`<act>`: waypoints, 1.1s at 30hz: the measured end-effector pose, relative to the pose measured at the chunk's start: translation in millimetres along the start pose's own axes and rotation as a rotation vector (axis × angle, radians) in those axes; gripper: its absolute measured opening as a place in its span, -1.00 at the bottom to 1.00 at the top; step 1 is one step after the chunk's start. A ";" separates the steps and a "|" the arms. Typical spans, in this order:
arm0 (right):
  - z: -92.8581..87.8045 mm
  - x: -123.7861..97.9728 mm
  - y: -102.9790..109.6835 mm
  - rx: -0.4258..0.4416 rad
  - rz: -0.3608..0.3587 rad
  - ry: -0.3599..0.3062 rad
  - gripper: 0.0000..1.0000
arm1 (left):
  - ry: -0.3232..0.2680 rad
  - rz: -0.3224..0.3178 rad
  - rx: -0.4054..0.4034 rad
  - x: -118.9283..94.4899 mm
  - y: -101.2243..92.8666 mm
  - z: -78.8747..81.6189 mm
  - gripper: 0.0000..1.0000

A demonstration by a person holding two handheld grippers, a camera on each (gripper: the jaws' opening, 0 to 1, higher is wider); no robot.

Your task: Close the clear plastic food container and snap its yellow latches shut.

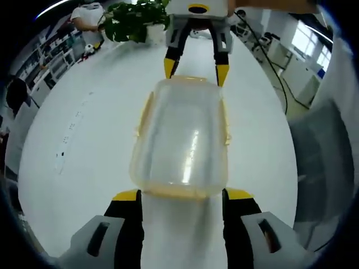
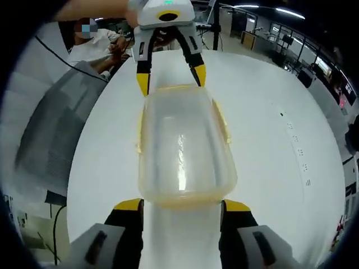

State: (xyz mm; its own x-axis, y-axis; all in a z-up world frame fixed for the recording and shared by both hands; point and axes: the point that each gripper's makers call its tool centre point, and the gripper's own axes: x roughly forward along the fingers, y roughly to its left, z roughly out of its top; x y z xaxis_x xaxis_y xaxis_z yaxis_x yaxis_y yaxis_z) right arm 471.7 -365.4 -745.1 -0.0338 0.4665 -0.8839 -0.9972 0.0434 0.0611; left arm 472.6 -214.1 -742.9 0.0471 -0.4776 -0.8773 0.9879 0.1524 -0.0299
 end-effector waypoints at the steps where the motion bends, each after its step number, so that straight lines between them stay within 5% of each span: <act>1: 1.9 -1.0 -0.4 -0.002 -0.007 -0.008 0.06 | 0.001 0.001 -0.001 -0.5 -0.7 -0.2 0.05; 16: 10.9 -13.6 -4.2 0.096 -0.054 -0.076 0.04 | -0.040 0.044 -0.052 -24.1 3.7 3.8 0.05; 26: 14.0 -18.3 -10.8 0.205 -0.116 -0.105 -0.02 | -0.059 0.124 -0.179 -27.3 10.6 6.2 0.00; 33: 18.7 -21.1 -18.0 0.380 -0.164 -0.150 -0.11 | -0.117 0.158 -0.261 -27.3 9.6 17.4 0.05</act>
State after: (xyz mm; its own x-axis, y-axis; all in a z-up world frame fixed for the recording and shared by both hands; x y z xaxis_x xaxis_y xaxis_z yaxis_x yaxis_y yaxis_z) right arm 491.7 -359.6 -718.9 0.1606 0.5485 -0.8206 -0.8923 0.4360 0.1168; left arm 483.3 -214.6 -711.0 0.2284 -0.5244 -0.8202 0.8964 0.4420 -0.0329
